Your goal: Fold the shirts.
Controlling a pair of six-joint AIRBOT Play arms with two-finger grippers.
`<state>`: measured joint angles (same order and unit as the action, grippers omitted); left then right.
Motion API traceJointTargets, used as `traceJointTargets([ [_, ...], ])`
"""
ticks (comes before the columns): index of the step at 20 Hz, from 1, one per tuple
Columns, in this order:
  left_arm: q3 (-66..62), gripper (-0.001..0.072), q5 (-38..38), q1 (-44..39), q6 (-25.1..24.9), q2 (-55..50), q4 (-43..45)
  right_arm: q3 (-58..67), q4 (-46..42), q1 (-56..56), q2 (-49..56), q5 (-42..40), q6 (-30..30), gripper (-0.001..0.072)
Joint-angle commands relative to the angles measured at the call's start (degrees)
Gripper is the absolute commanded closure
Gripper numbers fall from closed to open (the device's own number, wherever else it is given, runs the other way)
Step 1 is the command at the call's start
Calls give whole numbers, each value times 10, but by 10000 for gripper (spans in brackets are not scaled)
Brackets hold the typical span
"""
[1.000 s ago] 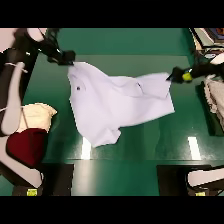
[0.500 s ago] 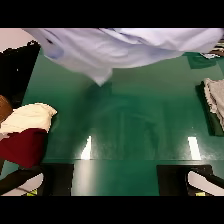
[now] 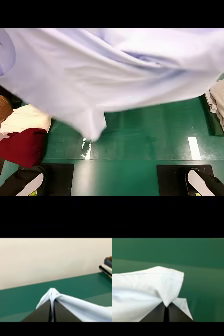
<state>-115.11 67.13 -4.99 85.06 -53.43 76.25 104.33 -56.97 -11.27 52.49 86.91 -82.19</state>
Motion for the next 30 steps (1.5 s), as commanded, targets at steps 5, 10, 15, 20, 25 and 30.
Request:
traceJointTargets([
  [5,90,680,74,0,-10,-228,-4,-342,-136,76,-9,-35,-100,695],
  [10,103,680,5,0,-11,-424,-3,-412,-129,139,129,-216,-115,695],
  [15,101,326,-52,0,-10,-480,7,-310,-130,155,299,-265,-114,457],
  [20,73,101,123,38,-4,-453,25,-197,-130,122,347,-144,-53,350],
  [25,173,101,188,72,-6,-389,24,-251,-124,88,282,-52,9,420],
  [30,428,100,104,72,-10,-285,10,-391,4,37,176,-90,45,446],
])
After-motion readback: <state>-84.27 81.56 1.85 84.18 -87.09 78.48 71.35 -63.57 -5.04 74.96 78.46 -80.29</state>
